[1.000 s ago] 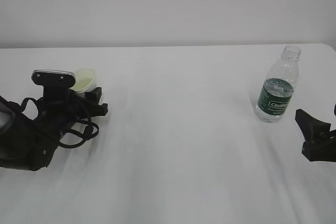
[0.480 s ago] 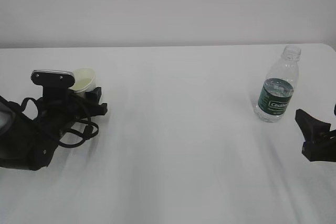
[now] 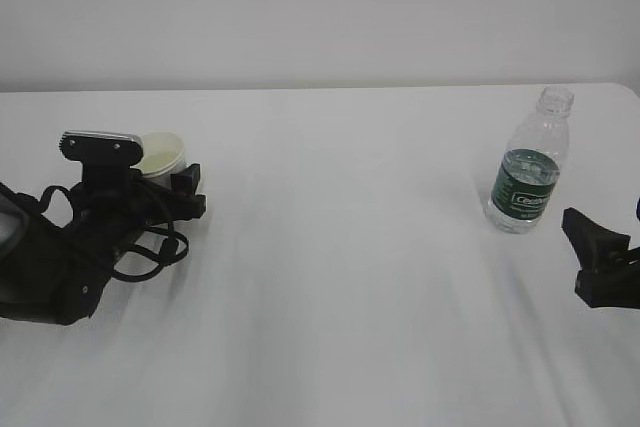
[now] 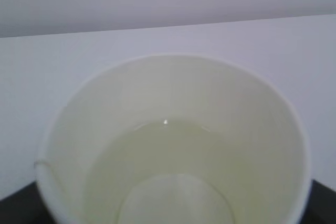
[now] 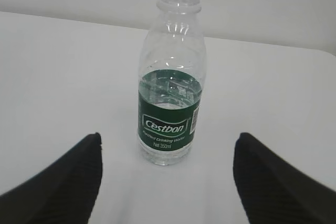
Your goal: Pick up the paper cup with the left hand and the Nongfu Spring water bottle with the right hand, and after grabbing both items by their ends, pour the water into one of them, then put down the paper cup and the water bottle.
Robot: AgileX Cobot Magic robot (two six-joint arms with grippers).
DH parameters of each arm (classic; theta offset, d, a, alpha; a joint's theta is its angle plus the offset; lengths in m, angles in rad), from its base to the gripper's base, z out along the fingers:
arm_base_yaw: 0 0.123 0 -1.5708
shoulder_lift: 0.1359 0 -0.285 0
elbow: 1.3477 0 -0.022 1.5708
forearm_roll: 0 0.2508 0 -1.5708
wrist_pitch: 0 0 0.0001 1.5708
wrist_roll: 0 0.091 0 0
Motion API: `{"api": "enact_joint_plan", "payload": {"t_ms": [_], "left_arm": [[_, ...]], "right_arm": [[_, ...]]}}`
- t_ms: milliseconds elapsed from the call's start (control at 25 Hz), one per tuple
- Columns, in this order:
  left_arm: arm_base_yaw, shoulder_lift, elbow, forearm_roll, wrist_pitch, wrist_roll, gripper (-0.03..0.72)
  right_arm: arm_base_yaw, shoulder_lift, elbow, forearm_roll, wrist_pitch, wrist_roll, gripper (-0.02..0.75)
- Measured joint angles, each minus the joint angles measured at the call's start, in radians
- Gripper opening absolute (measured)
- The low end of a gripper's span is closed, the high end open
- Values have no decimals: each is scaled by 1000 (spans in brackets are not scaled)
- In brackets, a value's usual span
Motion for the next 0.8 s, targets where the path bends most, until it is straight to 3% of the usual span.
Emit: {"api": "enact_joint_plan", "payload": {"t_ms": [440, 800], "left_arm": [[0, 0, 70, -34, -6, 0, 596], [0, -94, 174, 11, -8, 0, 593]], "right_arm": [[0, 0, 0, 0, 0, 0, 590], [0, 0, 0, 0, 0, 0, 590]]}}
